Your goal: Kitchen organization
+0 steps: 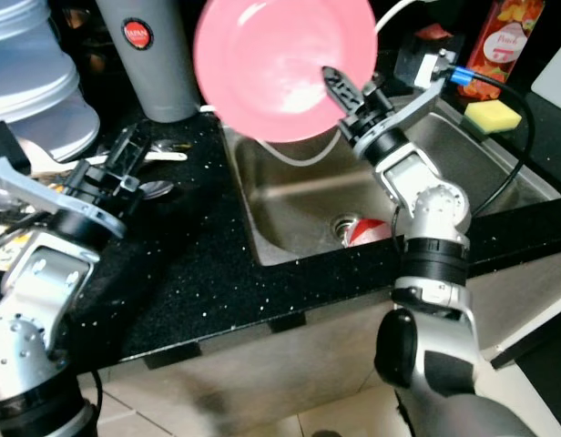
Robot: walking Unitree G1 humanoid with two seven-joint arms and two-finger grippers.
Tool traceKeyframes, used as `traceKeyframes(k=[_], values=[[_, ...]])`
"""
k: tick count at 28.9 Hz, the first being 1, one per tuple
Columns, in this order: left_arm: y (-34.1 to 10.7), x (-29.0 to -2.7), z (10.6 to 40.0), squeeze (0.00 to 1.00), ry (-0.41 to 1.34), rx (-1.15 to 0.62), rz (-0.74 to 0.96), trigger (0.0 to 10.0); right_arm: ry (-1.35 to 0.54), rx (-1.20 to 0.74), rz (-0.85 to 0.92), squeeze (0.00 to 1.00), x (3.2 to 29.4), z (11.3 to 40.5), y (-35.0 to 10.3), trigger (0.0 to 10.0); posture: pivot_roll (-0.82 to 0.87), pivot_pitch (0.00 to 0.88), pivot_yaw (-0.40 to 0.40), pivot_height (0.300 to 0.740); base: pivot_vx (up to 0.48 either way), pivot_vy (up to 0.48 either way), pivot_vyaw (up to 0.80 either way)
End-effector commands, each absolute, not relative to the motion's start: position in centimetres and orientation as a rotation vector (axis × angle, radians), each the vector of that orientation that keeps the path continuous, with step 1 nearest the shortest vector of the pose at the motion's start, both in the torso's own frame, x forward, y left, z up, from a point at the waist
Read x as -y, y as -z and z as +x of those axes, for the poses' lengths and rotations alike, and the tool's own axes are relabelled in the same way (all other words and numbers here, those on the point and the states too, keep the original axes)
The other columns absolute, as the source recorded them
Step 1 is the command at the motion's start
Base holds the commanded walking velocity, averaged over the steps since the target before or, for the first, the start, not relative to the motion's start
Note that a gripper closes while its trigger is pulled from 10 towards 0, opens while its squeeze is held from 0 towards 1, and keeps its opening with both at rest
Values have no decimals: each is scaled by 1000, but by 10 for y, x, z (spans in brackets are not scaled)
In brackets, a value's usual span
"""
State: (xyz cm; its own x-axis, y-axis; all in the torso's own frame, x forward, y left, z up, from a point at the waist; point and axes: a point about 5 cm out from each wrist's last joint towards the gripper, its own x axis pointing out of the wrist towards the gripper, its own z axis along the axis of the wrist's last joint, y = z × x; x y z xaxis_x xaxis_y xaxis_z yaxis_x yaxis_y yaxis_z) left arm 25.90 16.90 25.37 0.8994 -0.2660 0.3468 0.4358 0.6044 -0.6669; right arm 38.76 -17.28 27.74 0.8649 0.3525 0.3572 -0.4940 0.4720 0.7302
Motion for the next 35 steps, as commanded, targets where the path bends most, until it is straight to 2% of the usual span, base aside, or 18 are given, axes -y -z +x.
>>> traceKeyframes(k=[1,2,3,4,5,6,7,11,18,19,21,22,23,24,27,28,32,35], values=[[-244,-178,262,0,314,184,-800,10000,-404,124,857,0,180,395,-269,0,-11,13,-20,740,0,0,0],[-244,-178,262,0,314,184,-800,10000,-404,124,857,0,180,395,-269,0,-11,13,-20,740,0,0,0],[-243,-180,264,0,283,174,-775,10000,-329,48,712,0,180,398,-256,3569,-12,12,-22,740,0,0,0],[-242,-180,265,0,266,163,-764,10000,-275,-13,572,0,179,401,-244,6078,-11,10,-24,740,0,0,0],[-242,-180,265,0,266,163,-764,10000,-275,-13,572,0,179,401,-244,6078,-11,10,-24,740,0,0,0],[-241,-181,267,0,244,152,-742,10000,-238,-67,410,0,177,402,-232,10000,-11,9,-26,740,0,0,0],[-240,-181,267,0,227,142,-726,10000,-208,-97,278,0,175,402,-222,10000,-11,9,-27,740,0,0,0],[-238,-181,269,0,189,115,-685,10000,-200,-159,210,0,167,403,-203,10000,-8,7,-32,740,0,0,0],[-221,-184,281,0,7,-67,-467,10000,-226,-310,309,12,152,397,-163,10000,-4,12,-32,740,0,0,0],[-216,-183,282,0,-8,-132,-368,10000,-224,-322,323,255,152,396,-159,10000,-4,12,-32,740,0,0,0],[-212,-183,283,0,-20,-174,-301,10000,-222,-328,325,255,152,396,-157,10000,1,14,-31,740,0,0,0],[-207,-182,284,0,-72,-229,-176,10000,-228,-319,326,1000,152,396,-156,10000,4,17,-29,740,0,0,0],[-207,-182,284,0,-72,-229,-176,10000,-228,-319,326,1000,152,396,-156,10000,4,17,-29,740,0,0,0],[-203,-183,288,0,-195,-319,-3,10000,-218,-285,330,1000,153,398,-161,10000,6,22,-27,740,0,0,0],[-204,-182,292,0,-241,-328,97,10000,-211,-225,328,1000,156,400,-171,10000,9,24,-23,740,0,0,0],[-205,-177,295,0,-239,-315,68,10000,-213,-150,315,0,157,402,-183,10000,7,26,-16,740,0,0,0],[-206,-159,298,0,-118,-254,-126,10000,-251,7,211,0,150,401,-215,10000,7,41,-6,740,0,0,0],[-210,-154,297,0,-88,-208,-156,10000,-277,13,134,0,142,399,-221,10000,8,44,-5,740,0,0,0]])
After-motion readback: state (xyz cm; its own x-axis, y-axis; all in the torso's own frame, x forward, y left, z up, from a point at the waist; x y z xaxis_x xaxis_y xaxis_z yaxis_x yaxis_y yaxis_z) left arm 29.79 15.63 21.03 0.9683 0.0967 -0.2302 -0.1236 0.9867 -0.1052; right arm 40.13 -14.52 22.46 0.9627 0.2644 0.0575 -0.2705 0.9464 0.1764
